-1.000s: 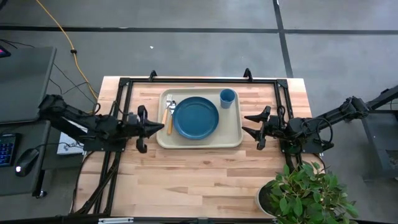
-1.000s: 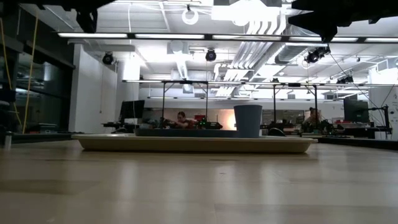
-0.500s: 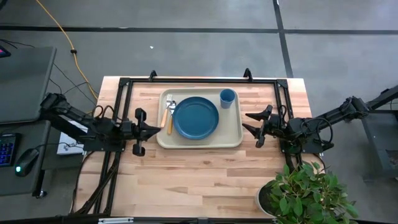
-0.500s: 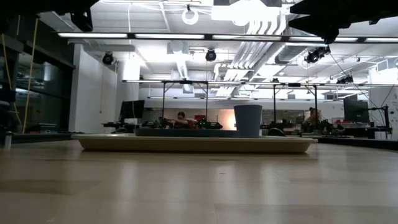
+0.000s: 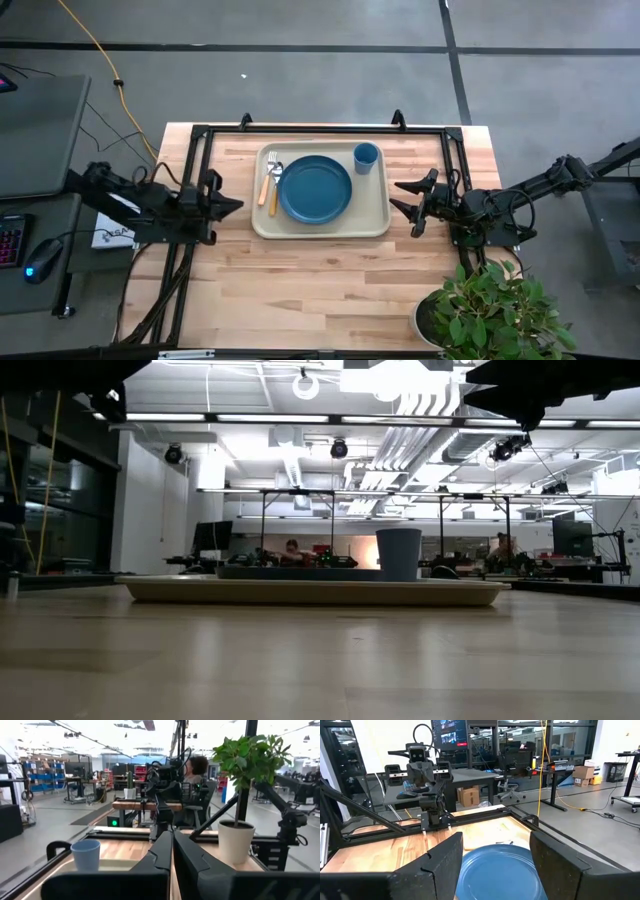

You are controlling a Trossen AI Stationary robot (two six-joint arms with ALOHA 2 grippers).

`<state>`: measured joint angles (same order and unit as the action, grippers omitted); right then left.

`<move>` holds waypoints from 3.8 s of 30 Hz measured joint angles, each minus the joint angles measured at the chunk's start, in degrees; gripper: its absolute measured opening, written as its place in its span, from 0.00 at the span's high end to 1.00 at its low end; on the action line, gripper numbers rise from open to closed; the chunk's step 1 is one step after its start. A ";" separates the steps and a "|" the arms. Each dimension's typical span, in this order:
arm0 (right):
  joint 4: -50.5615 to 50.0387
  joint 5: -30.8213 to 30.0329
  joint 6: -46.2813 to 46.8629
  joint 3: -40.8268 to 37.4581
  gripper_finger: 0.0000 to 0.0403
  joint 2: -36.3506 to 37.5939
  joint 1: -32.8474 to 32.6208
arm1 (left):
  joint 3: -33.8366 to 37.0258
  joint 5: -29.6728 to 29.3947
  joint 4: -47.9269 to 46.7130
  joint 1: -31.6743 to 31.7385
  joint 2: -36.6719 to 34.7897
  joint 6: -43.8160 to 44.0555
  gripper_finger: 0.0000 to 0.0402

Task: Pick and place plate/cup/fork/spoon on tray
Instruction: Return to Home Position

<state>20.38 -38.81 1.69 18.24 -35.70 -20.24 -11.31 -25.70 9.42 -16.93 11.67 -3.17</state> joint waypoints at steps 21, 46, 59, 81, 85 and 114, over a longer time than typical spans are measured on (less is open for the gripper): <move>0.06 0.02 1.09 0.00 0.45 0.00 0.00 | -4.14 1.02 -5.38 0.33 -11.48 -4.07 1.00; -1.46 1.64 4.33 0.00 0.45 0.00 -0.01 | 2.03 18.22 -1.43 14.05 -11.42 4.51 1.00; -0.72 1.38 2.07 0.00 0.45 0.08 -0.01 | 2.03 18.15 -1.92 15.15 -11.42 4.51 1.00; -3.50 1.99 -0.21 0.00 0.97 4.74 -0.04 | 2.01 17.99 -3.54 15.10 -11.42 4.05 1.00; -4.58 1.99 -0.11 0.00 0.98 4.74 -0.04 | 2.01 17.94 -4.46 15.10 -11.42 5.38 1.00; -19.96 2.80 7.93 0.02 1.00 14.32 -0.04 | 1.99 17.60 -11.79 14.97 -11.42 10.54 1.00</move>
<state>0.42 -36.01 9.63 18.26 -21.39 -20.27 -9.32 -8.10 -2.37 -1.96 0.25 7.38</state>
